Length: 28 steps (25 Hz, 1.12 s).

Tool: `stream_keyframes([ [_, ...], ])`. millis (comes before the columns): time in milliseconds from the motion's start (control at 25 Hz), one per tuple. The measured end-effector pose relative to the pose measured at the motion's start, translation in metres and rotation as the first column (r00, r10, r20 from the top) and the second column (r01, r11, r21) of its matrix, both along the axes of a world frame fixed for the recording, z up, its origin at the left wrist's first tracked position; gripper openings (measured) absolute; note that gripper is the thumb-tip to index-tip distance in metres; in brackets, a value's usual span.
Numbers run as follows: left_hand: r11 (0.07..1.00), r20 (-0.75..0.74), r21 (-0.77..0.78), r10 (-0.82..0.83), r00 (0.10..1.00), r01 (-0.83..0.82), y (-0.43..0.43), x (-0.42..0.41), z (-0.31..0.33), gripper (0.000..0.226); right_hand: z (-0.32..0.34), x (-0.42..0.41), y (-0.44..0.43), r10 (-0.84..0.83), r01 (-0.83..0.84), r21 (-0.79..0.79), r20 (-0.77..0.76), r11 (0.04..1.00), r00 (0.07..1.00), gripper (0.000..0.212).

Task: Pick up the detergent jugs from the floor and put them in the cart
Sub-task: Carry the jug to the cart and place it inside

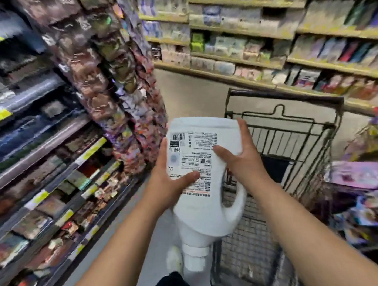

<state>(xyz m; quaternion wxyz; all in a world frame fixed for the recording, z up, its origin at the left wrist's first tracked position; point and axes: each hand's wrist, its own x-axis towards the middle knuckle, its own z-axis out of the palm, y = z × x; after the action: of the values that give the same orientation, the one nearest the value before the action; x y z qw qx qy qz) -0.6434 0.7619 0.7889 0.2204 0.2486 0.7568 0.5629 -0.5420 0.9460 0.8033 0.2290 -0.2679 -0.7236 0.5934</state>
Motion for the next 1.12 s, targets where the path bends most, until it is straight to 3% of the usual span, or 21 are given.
stream_keyframes([
  [200, 0.954, 0.048, -0.041, -0.296, 0.954, 0.298, 0.107, -0.008, -0.040, 0.102, -0.037, 0.042, 0.065, -0.278, 0.281, -0.083, 0.043, 0.956, 0.960, 0.088],
  [320, 0.862, 0.069, -0.080, -0.496, 0.866, 0.500, 0.157, -0.013, -0.061, 0.092, -0.065, 0.058, 0.086, -0.453, 0.463, -0.133, 0.100, 0.876, 0.886, 0.095],
  [520, 0.684, 0.200, -0.127, -0.692, 0.694, 0.718, 0.212, -0.019, -0.108, 0.109, -0.102, 0.077, 0.095, -0.636, 0.670, -0.217, 0.211, 0.709, 0.742, 0.104],
  [680, 0.567, 0.274, -0.203, -0.750, 0.602, 0.798, 0.233, -0.009, -0.139, 0.118, -0.139, 0.097, 0.090, -0.746, 0.781, -0.263, 0.240, 0.566, 0.621, 0.093],
  [960, 0.506, 0.390, -0.249, -0.728, 0.564, 0.826, 0.226, 0.030, -0.208, 0.105, -0.214, 0.136, 0.072, -0.739, 0.830, -0.315, 0.381, 0.460, 0.555, 0.099],
  [1120, 0.506, 0.440, -0.315, -0.671, 0.596, 0.803, 0.218, 0.046, -0.249, 0.114, -0.263, 0.151, 0.070, -0.698, 0.817, -0.377, 0.430, 0.437, 0.572, 0.098],
])
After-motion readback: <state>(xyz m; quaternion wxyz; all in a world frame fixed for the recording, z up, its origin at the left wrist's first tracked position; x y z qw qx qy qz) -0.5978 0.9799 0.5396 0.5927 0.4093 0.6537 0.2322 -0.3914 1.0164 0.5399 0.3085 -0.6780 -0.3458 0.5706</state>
